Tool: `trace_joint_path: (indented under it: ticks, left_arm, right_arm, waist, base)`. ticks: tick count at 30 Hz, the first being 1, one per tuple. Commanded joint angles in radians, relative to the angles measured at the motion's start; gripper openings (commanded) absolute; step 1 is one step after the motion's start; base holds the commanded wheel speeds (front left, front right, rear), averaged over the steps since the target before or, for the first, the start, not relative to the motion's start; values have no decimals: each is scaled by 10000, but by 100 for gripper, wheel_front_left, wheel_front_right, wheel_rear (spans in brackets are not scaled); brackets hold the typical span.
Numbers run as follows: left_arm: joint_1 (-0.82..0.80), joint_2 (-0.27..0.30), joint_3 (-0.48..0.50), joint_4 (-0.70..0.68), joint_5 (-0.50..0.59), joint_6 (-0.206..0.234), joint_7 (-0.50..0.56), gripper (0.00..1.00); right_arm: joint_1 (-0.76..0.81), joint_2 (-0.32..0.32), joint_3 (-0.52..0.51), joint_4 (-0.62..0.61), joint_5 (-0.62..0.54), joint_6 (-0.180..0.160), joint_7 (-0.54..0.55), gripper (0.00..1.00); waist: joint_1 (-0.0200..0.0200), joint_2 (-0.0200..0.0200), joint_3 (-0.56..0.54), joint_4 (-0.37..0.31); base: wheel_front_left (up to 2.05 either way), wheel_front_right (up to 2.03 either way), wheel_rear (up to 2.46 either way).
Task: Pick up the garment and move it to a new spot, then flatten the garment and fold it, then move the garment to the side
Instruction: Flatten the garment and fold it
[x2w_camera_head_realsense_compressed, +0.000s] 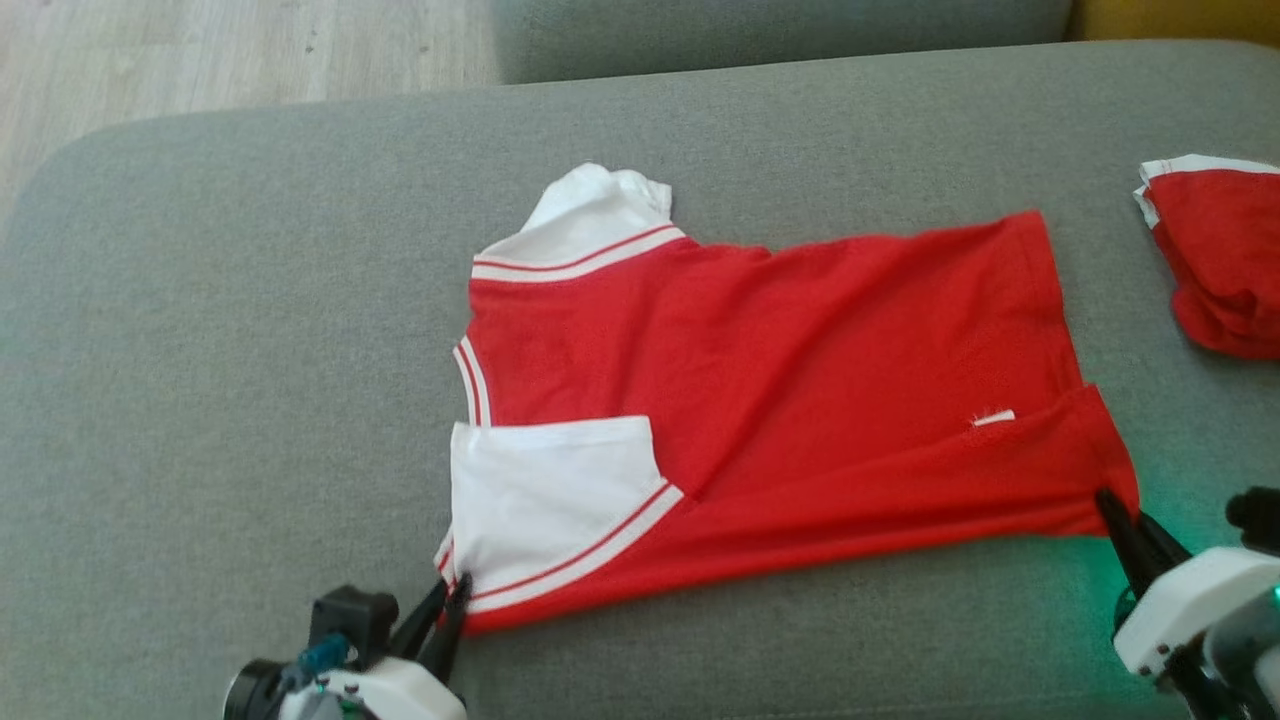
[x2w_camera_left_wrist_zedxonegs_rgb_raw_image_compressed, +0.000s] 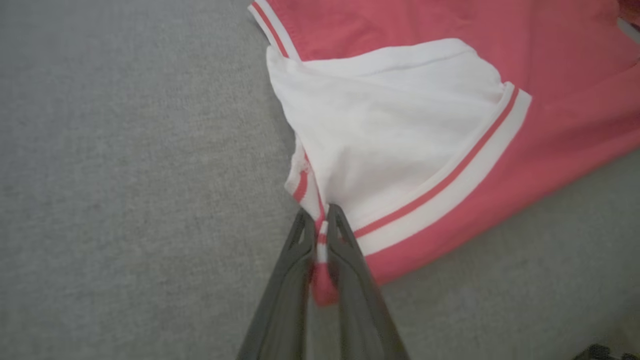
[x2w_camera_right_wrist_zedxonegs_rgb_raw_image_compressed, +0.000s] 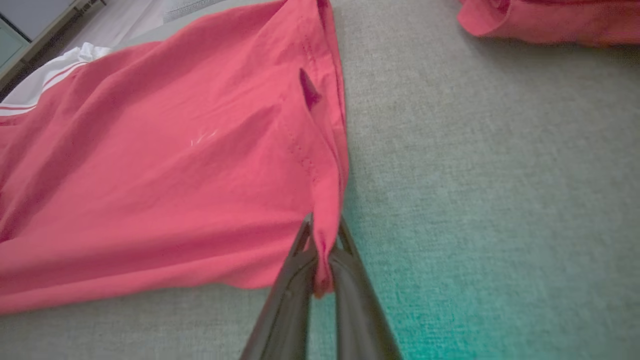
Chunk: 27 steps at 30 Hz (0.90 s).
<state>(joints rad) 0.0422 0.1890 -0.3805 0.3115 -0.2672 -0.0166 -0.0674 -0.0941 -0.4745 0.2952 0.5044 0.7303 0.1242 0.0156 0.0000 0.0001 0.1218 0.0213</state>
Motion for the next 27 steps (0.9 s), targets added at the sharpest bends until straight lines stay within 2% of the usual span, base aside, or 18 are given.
trace_joint_path:
  ticks: [1,5,6,7,8,9,14,18,21,25,27]
  left_arm:
    - [-85,286,330,-476,-109,127,63,0]
    - [39,328,244,-696,-29,225,150,0]
    - [36,326,222,-713,-4,255,148,20]
    - [23,331,183,-700,35,274,161,45]
    - [-1,357,134,-665,112,310,193,81]
    - [-27,377,93,-634,187,355,213,100]
    - [-75,472,130,-812,392,693,177,100]
    - [-469,782,290,-1777,582,841,169,100]
    - [-1413,1084,184,-2494,803,493,451,100]
    - [-3779,1548,-286,-2873,1253,-530,1308,100]
    - [-5131,1703,-614,-2660,1287,-898,1692,100]
  right_arm:
    - [168,-414,-182,-441,-29,65,76,0]
    - [471,-379,-480,-757,-161,65,276,1]
    - [547,-343,-577,-838,-229,65,354,39]
    - [613,-308,-675,-916,-317,65,428,95]
    - [671,-260,-781,-999,-400,65,485,100]
    - [732,-200,-892,-1094,-463,65,546,100]
    - [1227,-153,-1632,-1883,-939,65,735,100]
    - [1668,138,-2423,-3020,-1519,65,796,100]
    - [1669,410,-2646,-3564,-1947,65,691,100]
    - [1332,759,-2722,-3998,-2477,65,566,100]
    - [1082,791,-2667,-4155,-2655,65,590,100]
  waist:
    - [0,-1,-2,14]
    - [0,-1,6,55]
    - [0,-1,4,68]
    - [0,-1,-2,82]
    - [0,-1,-8,93]
    - [0,-1,-18,99]
    - [0,-1,-68,131]
    - [0,-1,-11,123]
    - [0,-1,205,158]
    - [0,-1,682,68]
    - [0,-1,940,-53]
  base:
    - [0,0,0]
    - [0,0,0]
    - [0,0,0]
    - [0,0,0]
    - [0,0,0]
    - [0,0,0]
    - [0,0,0]
    - [0,0,0]
    - [0,0,0]
    - [0,0,0]
    - [0,0,0]
